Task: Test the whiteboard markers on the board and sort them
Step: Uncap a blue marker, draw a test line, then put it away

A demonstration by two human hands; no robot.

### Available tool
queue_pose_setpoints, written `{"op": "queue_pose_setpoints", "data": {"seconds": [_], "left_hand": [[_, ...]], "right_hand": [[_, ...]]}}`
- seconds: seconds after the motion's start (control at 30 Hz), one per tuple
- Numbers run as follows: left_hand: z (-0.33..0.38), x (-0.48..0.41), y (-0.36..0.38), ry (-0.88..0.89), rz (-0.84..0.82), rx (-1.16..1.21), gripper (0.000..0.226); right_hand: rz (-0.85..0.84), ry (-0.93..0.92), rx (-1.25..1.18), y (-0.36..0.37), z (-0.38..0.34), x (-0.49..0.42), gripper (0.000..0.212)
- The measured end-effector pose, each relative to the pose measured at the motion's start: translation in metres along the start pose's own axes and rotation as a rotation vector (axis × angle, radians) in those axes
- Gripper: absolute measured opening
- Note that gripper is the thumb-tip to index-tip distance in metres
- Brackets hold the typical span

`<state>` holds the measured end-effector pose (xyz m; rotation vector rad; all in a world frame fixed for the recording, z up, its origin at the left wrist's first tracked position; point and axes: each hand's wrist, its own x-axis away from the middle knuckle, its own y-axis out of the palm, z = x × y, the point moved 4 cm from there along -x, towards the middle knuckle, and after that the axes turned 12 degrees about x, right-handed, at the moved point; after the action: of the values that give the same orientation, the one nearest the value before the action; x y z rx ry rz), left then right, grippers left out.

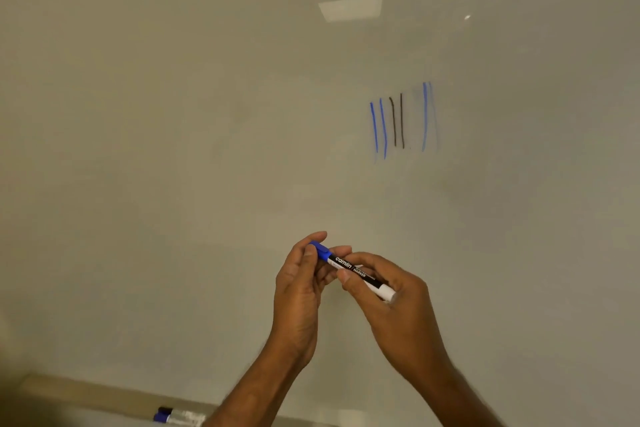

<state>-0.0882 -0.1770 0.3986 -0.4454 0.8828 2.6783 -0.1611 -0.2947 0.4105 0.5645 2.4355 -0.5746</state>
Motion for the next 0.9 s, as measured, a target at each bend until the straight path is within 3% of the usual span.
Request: {"op": "queue_pose_setpoints", "data": {"seconds": [0.23, 0.37, 0.57, 0.8, 0.9], "left_hand": [[-0.029, 0.030, -0.048, 0.015, 0.109, -0.291, 0.030], [-0.047, 0.048, -0.096, -0.062, 0.168, -0.397, 0.027], [-0.070, 0.054, -0.183, -0.216, 0.227, -0.465, 0.027], [-0.085, 0.035, -0.302, -0.221, 0.341, -0.581, 0.029], [-0.091, 0.031, -0.354, -0.244, 0.367, -0.751, 0.033]], "right_hand": [[-0.170, 0.010, 0.237, 0.020, 0.047, 0.027, 0.012], [-0.205, 0.030, 0.328, 0.057, 0.086, 0.048, 0.005], [-0.219, 0.069, 0.358, 0.135, 0.134, 0.074, 0.012], [-0.255, 0.109, 0.359, 0.248, 0.165, 0.079, 0.014], [-0.267, 0.075, 0.423, 0.296, 0.180, 0.081, 0.014]]}}
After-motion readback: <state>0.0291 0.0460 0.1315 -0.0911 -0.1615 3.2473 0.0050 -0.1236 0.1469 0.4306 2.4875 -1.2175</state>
